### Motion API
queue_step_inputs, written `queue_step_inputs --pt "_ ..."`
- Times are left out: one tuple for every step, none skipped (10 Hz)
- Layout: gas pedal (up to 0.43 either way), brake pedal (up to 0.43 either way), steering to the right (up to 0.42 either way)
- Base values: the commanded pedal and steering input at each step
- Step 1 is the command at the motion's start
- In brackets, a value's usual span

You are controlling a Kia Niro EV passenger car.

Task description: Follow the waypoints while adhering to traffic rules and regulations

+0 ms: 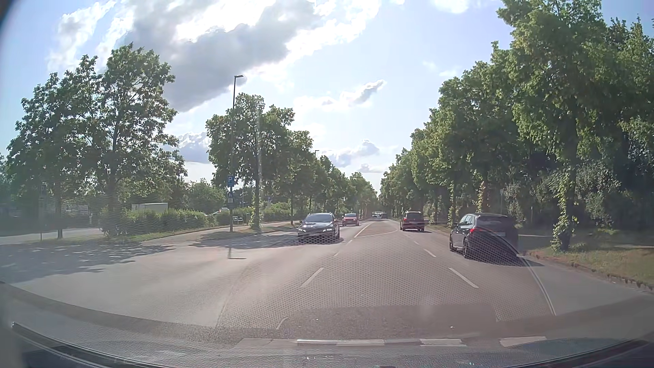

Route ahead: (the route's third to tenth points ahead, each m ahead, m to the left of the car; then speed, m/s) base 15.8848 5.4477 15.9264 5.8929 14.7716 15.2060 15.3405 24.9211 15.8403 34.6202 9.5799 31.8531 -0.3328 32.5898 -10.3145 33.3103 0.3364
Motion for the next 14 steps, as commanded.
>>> queue_step_inputs --pt "0.000 0.220 -0.099" --pt "0.000 0.220 -0.097" --pt "0.000 0.226 -0.097" --pt "0.000 0.226 -0.097" --pt "0.000 0.226 -0.097" --pt "0.000 0.226 -0.097" --pt "0.000 0.220 -0.091" --pt "0.000 0.220 -0.084" --pt "0.000 0.213 -0.085" --pt "0.000 0.201 -0.086" --pt "0.000 0.201 -0.085" --pt "0.000 0.201 -0.084" --pt "0.000 0.201 -0.083" --pt "0.000 0.201 -0.084"
